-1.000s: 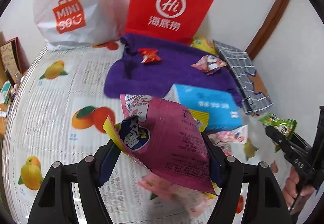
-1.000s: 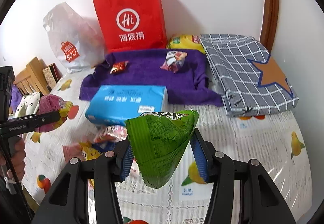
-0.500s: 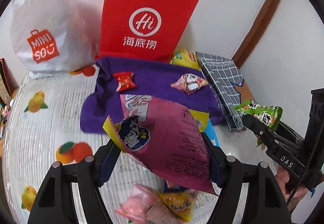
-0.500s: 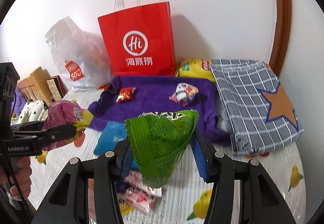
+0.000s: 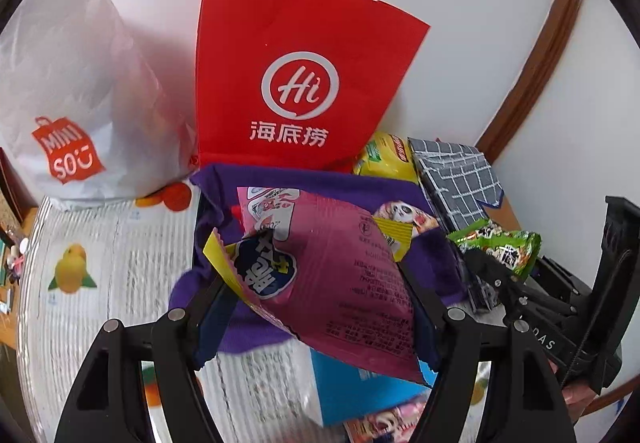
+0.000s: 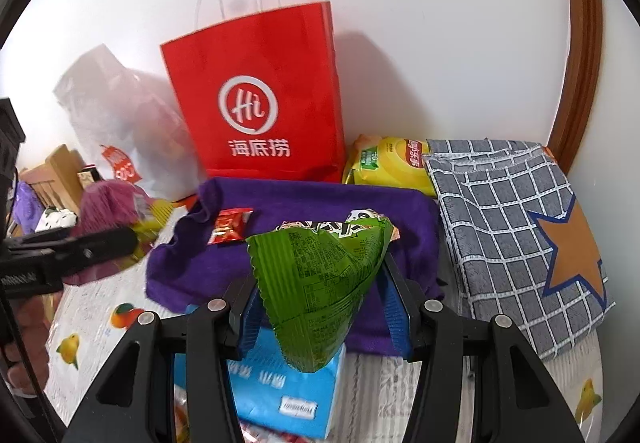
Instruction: Organize snacks
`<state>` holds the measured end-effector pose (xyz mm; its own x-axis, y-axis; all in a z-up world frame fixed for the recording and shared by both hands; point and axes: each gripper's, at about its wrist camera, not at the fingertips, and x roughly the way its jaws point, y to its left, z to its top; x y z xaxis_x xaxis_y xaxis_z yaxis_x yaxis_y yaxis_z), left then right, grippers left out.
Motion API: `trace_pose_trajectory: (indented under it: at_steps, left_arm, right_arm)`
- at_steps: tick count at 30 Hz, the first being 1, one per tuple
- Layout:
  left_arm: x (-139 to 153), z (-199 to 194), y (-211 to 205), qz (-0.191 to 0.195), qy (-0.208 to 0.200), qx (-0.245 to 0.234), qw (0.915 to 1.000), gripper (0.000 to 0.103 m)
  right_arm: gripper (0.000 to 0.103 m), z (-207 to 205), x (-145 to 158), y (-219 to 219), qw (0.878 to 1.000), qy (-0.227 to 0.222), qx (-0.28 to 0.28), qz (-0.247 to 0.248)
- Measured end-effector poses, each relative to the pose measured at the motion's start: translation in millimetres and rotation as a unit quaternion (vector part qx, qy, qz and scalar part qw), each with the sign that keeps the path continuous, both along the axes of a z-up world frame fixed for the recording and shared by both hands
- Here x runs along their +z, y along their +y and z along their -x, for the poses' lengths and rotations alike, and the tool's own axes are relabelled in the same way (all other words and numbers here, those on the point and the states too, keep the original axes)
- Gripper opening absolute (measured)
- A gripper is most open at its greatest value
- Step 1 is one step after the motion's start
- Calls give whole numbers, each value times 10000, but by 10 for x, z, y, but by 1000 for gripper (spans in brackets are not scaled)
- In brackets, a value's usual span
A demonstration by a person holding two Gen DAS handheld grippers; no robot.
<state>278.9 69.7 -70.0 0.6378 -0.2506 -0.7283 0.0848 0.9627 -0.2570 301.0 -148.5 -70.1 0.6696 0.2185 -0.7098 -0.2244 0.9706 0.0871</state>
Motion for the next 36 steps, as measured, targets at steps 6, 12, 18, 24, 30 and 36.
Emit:
trace_pose_trajectory:
  at_steps: [6,12,18,24,30,36]
  left_arm:
    - [-177,-336,22,170,132,-5,9998,73]
    - [-451,-599,-6,14,419,-23,9991,73]
    - [-606,-676,90,-44,589,96,9982,73]
    - [-713,-729,135,-33,716,128,9973,73]
    - [-816,-763,84,-37,866,43,9962,73]
    - [-891,-790,49,-85,976,-21,9952,73]
  right_arm:
    - [52,-268,-199,-26,9998,199,-60,27]
    - [52,-465,-414,64,9990,404,4,180]
    - [52,-671,-557,200,9974,672,218,143]
    - [52,-791,-695,283,9961,773,236,340]
    - [52,-845,-792,253,9945,918,211,462]
    - [52,-868,-833,223,9938,985,219,476]
